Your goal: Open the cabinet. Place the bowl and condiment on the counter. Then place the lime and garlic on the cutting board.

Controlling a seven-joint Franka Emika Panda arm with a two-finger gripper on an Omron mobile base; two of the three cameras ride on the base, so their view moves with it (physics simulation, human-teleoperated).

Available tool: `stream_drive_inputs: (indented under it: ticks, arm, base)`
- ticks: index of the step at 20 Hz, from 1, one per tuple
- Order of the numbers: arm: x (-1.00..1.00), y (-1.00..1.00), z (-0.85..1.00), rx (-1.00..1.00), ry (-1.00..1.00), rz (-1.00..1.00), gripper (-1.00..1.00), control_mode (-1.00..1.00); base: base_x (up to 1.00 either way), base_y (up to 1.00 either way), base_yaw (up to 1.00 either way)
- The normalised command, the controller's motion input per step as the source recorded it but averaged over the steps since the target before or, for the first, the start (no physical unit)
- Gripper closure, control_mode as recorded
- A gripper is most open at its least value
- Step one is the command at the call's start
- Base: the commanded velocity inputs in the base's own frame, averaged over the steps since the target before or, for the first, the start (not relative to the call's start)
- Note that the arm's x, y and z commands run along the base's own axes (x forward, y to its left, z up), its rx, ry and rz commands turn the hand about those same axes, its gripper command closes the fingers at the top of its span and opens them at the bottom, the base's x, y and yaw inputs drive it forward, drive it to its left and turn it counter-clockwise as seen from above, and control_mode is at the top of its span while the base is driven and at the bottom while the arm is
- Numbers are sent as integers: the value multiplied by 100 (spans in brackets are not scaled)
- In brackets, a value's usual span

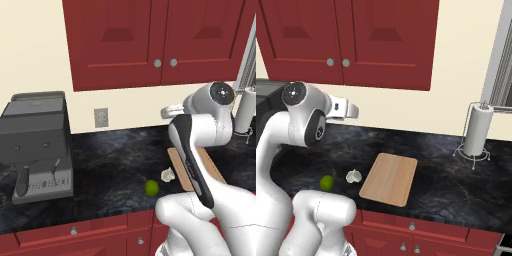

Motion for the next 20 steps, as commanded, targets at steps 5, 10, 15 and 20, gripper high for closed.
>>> stream_drive_inputs:
  ticks: [5,10,15,20]
  arm:
    - [-6,0,41,0,-21,-2,-100,-100]
    - [-7,0,49,0,-21,-2,-100,-100]
    - [-9,-2,48,0,-18,-3,-100,-100]
    - [0,0,31,-3,-10,-2,-100,-100]
  base:
    - [0,0,0]
    - [0,0,0]
    - [0,0,0]
    - [0,0,0]
